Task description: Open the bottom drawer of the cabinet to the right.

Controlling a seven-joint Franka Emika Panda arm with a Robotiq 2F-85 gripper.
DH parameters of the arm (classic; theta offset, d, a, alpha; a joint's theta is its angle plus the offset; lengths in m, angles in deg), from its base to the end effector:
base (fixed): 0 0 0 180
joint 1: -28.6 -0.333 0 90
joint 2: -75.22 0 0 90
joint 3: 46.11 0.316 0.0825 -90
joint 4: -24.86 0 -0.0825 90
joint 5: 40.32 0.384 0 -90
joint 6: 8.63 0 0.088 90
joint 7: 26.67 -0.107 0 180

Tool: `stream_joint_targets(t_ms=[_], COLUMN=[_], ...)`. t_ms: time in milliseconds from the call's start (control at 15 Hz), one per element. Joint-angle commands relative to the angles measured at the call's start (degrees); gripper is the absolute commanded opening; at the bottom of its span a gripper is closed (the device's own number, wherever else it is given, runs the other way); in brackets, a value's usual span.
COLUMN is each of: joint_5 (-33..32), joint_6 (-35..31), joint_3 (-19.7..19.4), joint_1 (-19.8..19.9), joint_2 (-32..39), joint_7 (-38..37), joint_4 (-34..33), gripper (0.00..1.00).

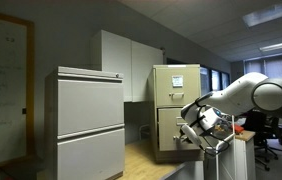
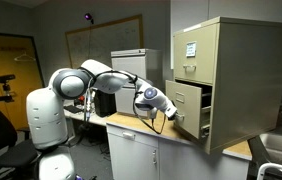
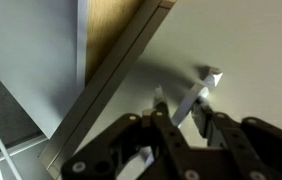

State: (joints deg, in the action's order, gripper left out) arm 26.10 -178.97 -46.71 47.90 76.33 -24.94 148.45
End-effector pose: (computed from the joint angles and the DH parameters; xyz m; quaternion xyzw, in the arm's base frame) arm 0.5106 -0.2519 0.4508 -0.6886 0.5780 -0.3739 0.2279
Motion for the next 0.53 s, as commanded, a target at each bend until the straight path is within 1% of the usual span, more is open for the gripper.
stream_joint_targets(t_ms=[0, 267, 467], joint_5=[6.67, 13.48, 17.52], joint_6=[5.39, 8.57, 11.46], joint_3=[1.18, 0.51, -0.18], joint_1=[-1.23, -1.52, -1.63], joint_2=[-6.83, -11.91, -16.18], joint_7=[5.90, 9.65, 11.14], joint_4=[10.91, 16.26, 20.78], gripper=[0.08, 0.08, 0.08])
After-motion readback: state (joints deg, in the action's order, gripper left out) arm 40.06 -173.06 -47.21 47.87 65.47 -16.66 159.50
